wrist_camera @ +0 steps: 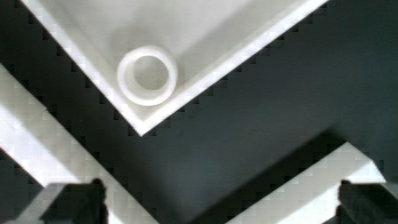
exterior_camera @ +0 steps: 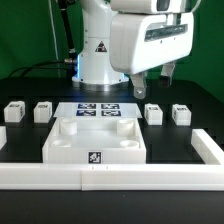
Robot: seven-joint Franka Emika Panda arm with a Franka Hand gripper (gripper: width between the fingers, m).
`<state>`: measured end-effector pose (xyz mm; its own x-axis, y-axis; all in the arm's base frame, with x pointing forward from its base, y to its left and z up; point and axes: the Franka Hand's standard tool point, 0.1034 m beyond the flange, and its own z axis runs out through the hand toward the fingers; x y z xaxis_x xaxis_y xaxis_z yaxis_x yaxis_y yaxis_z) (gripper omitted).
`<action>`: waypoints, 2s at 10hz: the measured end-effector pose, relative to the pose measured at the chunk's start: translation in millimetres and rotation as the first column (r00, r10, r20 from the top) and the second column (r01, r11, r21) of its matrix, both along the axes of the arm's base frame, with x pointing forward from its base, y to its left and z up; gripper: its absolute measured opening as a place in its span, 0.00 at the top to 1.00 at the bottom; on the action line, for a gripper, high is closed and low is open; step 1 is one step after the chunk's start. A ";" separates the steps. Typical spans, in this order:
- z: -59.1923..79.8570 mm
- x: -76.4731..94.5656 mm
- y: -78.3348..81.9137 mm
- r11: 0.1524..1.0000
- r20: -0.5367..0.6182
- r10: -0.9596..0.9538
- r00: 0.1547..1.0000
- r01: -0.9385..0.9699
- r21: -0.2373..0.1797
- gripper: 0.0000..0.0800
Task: Assemble square table
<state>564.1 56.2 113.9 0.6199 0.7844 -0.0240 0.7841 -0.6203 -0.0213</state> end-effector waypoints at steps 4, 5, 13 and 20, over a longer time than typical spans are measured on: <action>-0.1 0.0 0.0 1.000 0.000 0.000 1.000 0.000 0.000 0.19; -0.1 -0.1 0.0 1.000 0.000 0.000 1.000 0.000 0.000 0.19; -0.5 -0.2 0.0 1.000 -0.001 0.000 1.000 0.000 0.000 0.19; -31.2 -57.7 -47.5 0.922 -0.037 0.386 0.922 -0.385 0.039 0.19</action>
Offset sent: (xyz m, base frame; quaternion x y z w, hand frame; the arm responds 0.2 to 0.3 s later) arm 0.0000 0.0000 0.0000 0.0000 0.0000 0.0000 1.0000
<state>506.4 8.7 82.7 0.2686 0.9631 -0.0160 0.9603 -0.2690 -0.0741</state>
